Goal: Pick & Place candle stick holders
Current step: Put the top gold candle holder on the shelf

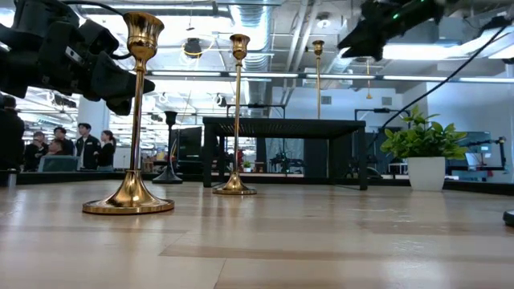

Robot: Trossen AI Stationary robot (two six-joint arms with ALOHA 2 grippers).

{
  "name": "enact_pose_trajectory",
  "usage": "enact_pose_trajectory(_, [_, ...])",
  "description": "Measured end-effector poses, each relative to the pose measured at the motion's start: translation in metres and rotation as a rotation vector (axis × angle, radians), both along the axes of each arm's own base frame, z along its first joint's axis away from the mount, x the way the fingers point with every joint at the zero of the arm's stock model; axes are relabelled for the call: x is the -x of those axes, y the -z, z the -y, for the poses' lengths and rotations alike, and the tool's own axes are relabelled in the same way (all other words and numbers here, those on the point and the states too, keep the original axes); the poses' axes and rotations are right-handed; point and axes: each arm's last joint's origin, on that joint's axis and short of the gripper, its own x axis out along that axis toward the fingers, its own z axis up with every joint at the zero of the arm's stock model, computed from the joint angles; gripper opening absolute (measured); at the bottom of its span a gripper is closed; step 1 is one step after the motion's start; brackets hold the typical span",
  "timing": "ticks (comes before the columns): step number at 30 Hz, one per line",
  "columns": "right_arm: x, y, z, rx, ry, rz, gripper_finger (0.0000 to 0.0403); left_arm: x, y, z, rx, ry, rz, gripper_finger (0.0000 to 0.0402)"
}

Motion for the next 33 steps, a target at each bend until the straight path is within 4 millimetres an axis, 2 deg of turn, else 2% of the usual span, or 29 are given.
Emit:
enact_pose_trajectory(6, [0.018,-0.009,-0.039,-0.048,-0.042,-0.034,0.0142,0.000,0.000,0.000,0.000,0.000,0.000,0.0012])
enact_pose_trajectory(15, [0.032,-0.002,-0.083,-0.144,-0.163,-0.163,0.0009,0.000,0.000,0.000,0.000,0.000,0.000,0.0012])
enact_pose_trajectory(24, [0.034,-0.006,-0.115,-0.052,-0.305,-0.145,0.0002,0.000,0.000,0.000,0.000,0.000,0.000,0.0012])
enact_pose_trajectory(27, [0.036,0.007,-0.126,-0.022,-0.358,-0.097,0.0001,0.000,0.000,0.000,0.000,0.000,0.000,0.0012])
enact_pose_trajectory(33, [0.041,0.052,-0.139,-0.031,-0.341,-0.006,0.0000,0.000,0.000,0.000,0.002,0.000,0.004,0.0012])
